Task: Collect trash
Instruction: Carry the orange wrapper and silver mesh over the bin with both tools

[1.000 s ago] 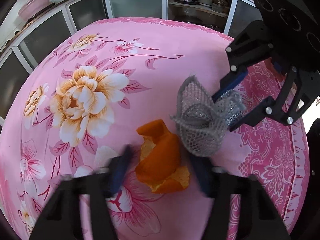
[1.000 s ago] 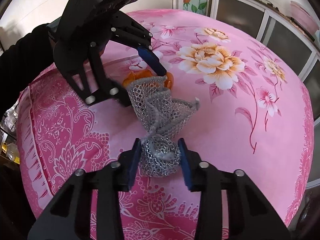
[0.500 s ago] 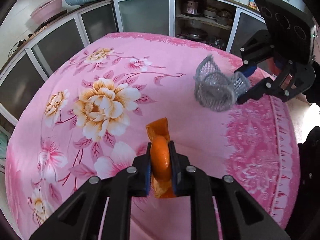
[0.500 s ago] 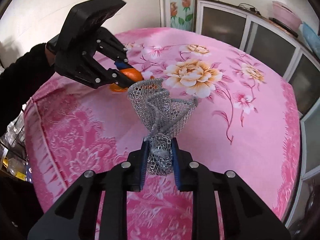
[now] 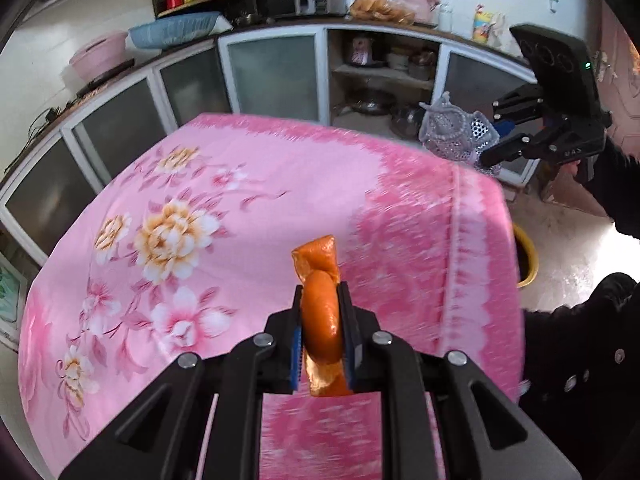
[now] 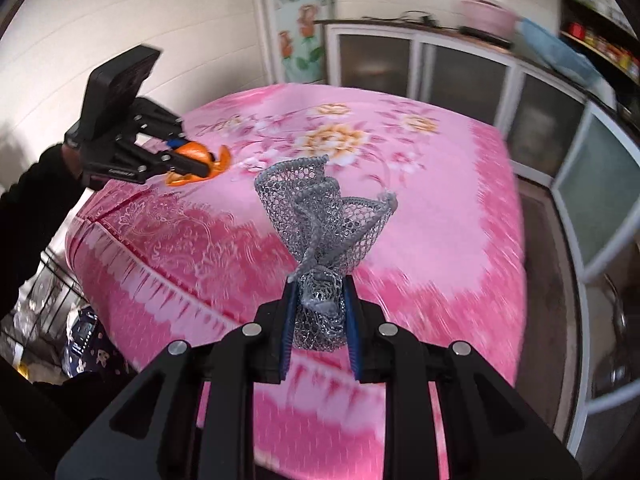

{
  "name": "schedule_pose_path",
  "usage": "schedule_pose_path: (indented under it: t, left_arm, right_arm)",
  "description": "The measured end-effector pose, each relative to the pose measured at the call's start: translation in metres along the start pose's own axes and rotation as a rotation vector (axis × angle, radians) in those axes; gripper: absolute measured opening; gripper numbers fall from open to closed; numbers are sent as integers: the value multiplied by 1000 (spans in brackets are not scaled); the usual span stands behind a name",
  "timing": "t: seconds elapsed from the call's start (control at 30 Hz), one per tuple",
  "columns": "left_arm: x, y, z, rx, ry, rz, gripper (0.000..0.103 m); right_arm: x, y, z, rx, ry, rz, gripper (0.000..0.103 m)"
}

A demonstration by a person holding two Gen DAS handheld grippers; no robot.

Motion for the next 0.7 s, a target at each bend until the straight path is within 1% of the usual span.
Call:
schedule_pose_path:
  t: [0.13,0.27,0.37,0.43,0.47,0.6,0.7]
  left_arm:
    - [25,-6,-36,-19,23,-54,14]
    - [56,-3,-75,-65,76,-94,14]
    - [86,3,-109,-117,125,-129,14]
    - [102,8,-128,-139,157,-145,14]
    - [110,11,-137,-154,170,-154,14]
    - [148,29,-182,-228,223,-196,14]
    - [168,45,-211,-278,255,-215,14]
  right_arm:
    - [-28,-48,-26,-67,76,-53,21]
    - [-58,-99,-50,-149,148,-114,21]
    - [-82,-133,-67,-209,202,-149,21]
    - [-97,-150,-79,-242,239,-161,21]
    - [-108,-161,-88,-272,264,-173,21]
    - [-149,-185,-112,-339,341,-189,21]
    - [-181,-197,-130,-371,402,-185,21]
Point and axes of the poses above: each gripper's, at about its wrist camera, not at the fingertips, and y roughly the way its jaws point, z to its left, x to its top, the point moved 6 cm from there along y, roughly the way its jaws point, and after that the axes turned 15 degrees about y, right-handed, at the moved point
